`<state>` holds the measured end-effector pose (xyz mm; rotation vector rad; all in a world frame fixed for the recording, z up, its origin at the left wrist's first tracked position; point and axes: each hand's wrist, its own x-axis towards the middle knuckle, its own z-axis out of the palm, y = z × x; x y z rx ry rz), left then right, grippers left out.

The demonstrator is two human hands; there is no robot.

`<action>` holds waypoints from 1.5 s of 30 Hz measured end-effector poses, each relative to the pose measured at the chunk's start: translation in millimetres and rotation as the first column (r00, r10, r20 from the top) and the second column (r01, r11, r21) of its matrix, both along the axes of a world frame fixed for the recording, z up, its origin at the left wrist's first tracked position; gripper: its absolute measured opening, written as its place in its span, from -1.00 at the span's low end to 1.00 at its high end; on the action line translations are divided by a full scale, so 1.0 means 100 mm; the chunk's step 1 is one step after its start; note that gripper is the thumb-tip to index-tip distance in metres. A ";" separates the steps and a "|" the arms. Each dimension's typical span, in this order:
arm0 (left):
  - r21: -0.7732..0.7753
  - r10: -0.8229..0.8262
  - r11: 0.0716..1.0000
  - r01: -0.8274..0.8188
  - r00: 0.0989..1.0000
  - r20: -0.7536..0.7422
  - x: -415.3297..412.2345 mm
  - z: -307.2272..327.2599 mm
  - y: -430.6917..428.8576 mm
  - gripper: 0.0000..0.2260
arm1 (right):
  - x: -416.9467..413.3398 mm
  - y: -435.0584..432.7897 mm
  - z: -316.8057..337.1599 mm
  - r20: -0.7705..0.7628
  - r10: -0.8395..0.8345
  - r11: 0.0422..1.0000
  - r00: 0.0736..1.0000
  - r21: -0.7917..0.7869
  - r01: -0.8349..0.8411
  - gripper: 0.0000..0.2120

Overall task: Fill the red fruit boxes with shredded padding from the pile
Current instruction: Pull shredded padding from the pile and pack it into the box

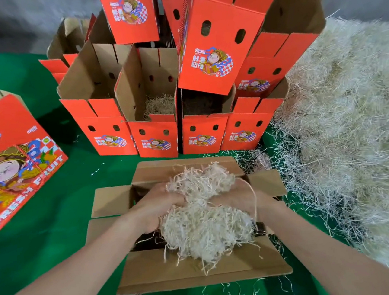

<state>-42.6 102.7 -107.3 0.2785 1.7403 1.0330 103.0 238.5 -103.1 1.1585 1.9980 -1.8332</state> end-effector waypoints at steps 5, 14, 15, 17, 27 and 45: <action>0.046 0.089 0.996 -0.080 0.956 -0.278 -0.31 -0.02 -0.19 -0.41 | 0.26 0.33 -0.01 0.068 -0.172 0.981 0.983 0.107 0.164 0.03; 0.064 0.086 0.996 -0.059 0.809 -0.581 -0.52 0.04 -0.44 -0.56 | 0.45 0.46 0.00 -0.013 -0.386 0.920 0.922 0.059 0.386 0.03; 0.074 0.090 0.995 -0.063 0.889 -0.448 -0.47 0.06 -0.44 -0.45 | 0.43 0.44 0.00 -0.024 -0.385 0.922 0.923 0.042 0.386 0.05; 0.072 0.070 0.995 -0.068 0.997 -0.021 -0.35 0.05 -0.40 -0.04 | 0.38 0.37 -0.03 -0.027 -0.356 0.934 0.934 0.017 0.357 0.06; 0.210 -0.185 0.970 0.120 0.928 0.325 -0.18 -0.12 -0.41 -0.01 | 0.34 0.10 0.05 0.100 0.193 0.954 0.976 -0.252 -0.162 0.16; 0.210 0.022 0.975 -0.067 0.978 0.209 -0.04 -0.08 -0.29 -0.28 | 0.14 -0.01 0.08 0.017 0.256 0.965 0.966 -0.068 -0.254 -0.83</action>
